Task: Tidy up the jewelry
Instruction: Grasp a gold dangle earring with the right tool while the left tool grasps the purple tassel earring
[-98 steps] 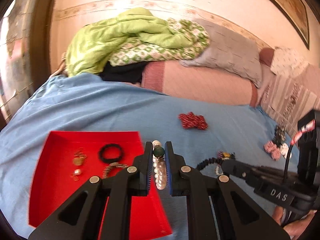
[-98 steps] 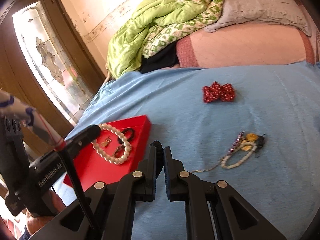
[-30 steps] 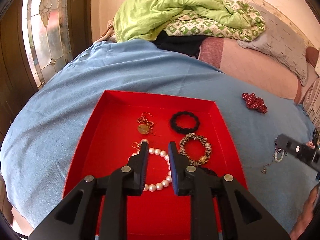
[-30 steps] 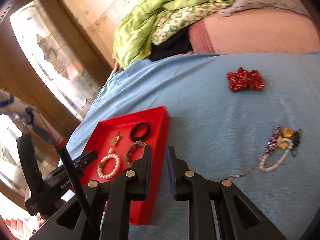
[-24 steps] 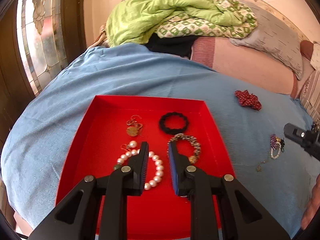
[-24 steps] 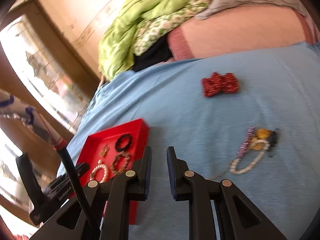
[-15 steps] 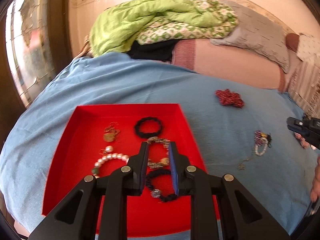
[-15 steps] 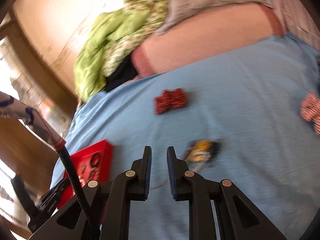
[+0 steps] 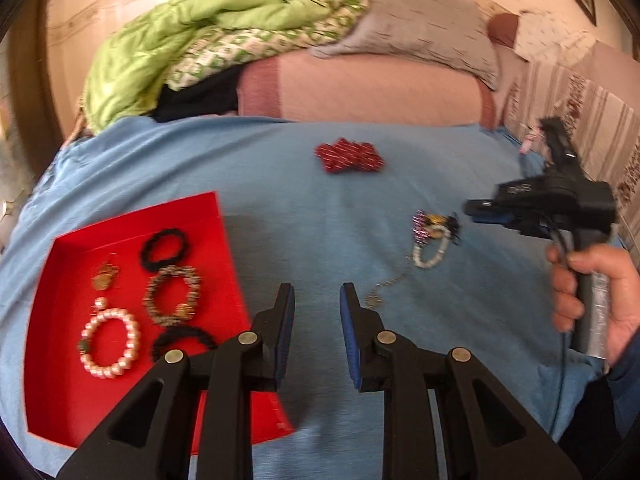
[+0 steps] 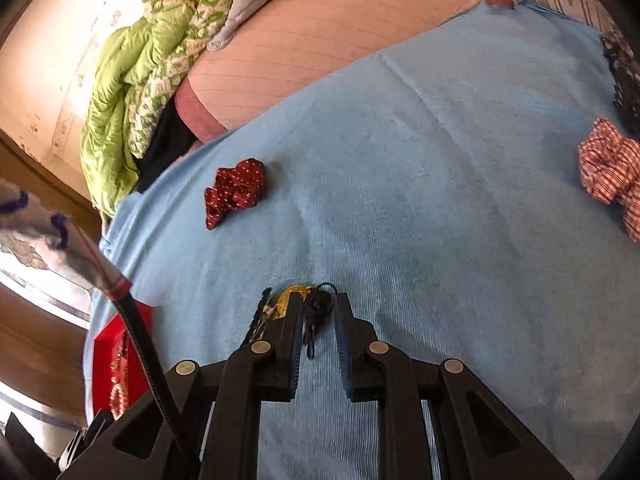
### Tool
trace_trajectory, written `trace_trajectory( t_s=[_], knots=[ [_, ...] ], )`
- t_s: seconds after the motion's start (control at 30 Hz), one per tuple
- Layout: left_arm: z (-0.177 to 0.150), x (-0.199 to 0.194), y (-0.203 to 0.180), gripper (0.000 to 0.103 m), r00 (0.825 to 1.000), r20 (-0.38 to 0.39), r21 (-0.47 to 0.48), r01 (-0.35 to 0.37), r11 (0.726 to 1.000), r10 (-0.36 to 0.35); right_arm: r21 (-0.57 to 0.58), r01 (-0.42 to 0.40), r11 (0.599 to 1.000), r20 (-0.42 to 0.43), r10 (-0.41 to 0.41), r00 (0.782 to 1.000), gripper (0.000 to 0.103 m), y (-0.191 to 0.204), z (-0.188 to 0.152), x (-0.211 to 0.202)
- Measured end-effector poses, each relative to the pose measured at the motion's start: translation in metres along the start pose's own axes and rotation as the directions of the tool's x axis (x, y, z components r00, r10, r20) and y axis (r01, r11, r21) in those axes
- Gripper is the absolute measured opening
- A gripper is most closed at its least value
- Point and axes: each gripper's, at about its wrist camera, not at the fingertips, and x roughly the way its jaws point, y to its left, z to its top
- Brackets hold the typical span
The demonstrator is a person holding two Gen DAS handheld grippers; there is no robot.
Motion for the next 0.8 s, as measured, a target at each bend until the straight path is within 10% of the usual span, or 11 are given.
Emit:
trace_trajectory(
  t_s=[0.4, 0.8],
  knots=[
    [0.012, 0.029, -0.024, 0.027, 0.988, -0.079, -0.033, 0.133, 0.991, -0.135, -0.240, 0.199, 0.950, -0.010, -0.208, 0.978, 0.009, 0.034, -0.007, 0.030],
    [0.055, 0.097, -0.080, 0.032, 0.962, -0.199, 0.029, 0.195, 0.980, -0.186, -0.029, 0.027, 0.999, 0.211, -0.020, 0.977, 0.009, 0.004, 0.016, -0.050]
  ],
)
